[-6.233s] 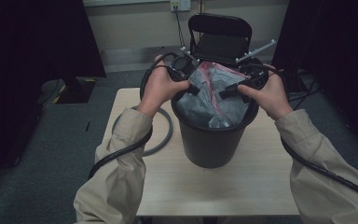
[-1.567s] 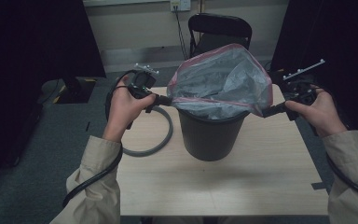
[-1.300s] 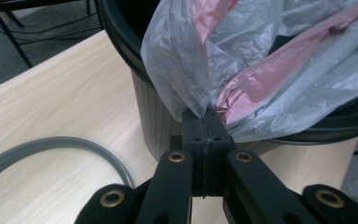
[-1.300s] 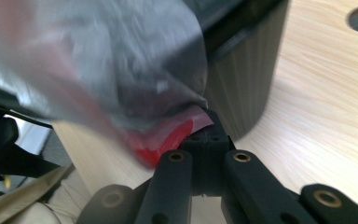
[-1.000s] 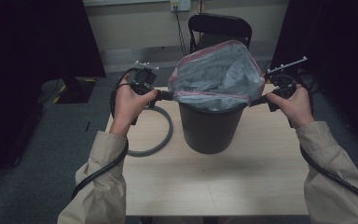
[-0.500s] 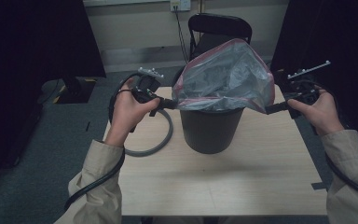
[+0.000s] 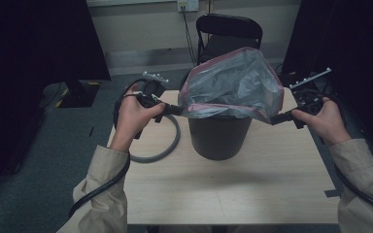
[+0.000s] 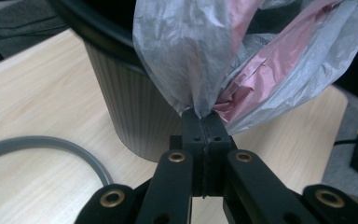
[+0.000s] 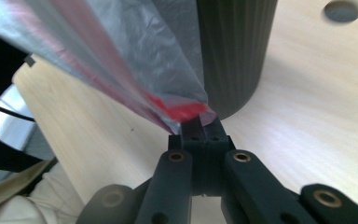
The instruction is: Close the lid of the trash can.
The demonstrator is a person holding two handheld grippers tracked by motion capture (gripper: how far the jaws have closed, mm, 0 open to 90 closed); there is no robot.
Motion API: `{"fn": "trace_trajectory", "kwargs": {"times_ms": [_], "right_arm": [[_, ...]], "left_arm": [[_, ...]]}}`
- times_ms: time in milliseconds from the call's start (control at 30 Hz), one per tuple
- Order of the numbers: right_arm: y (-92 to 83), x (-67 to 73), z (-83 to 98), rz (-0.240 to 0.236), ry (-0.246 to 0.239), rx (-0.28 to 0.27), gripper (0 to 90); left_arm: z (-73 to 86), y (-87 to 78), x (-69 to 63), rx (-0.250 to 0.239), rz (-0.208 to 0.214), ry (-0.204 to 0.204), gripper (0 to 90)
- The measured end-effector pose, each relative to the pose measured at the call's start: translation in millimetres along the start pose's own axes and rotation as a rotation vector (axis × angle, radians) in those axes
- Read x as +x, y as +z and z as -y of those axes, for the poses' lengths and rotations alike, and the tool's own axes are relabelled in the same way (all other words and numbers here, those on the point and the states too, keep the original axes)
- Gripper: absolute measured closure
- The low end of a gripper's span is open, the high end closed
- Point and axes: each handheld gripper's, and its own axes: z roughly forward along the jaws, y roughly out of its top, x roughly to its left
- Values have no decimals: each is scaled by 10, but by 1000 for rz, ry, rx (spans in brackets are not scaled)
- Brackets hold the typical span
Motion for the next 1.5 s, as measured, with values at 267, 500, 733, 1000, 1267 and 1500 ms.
{"fn": "trace_trajectory", "kwargs": {"times_ms": [267,500,733,1000,1267,1500], "right_arm": [[21,115,-93,-31,-29,8,900],[96,-25,6,-30,26,41,900],[137,58,-25,-49,0,26,900],[15,43,3,-84,-2,4,900],[232,-18,71,-88,18,43,900],[125,-33,58,-59,20,37,900]], "left_arm": [[105,53,142,62,-16,-42,900],[25,4,0,34,20,6,900],[111,122,65,102,0,-10,900],[102,146,133,66,11,-38,900],[142,211,178,77,42,-69,900],[112,211,206,131,-23,-41,900]]}}
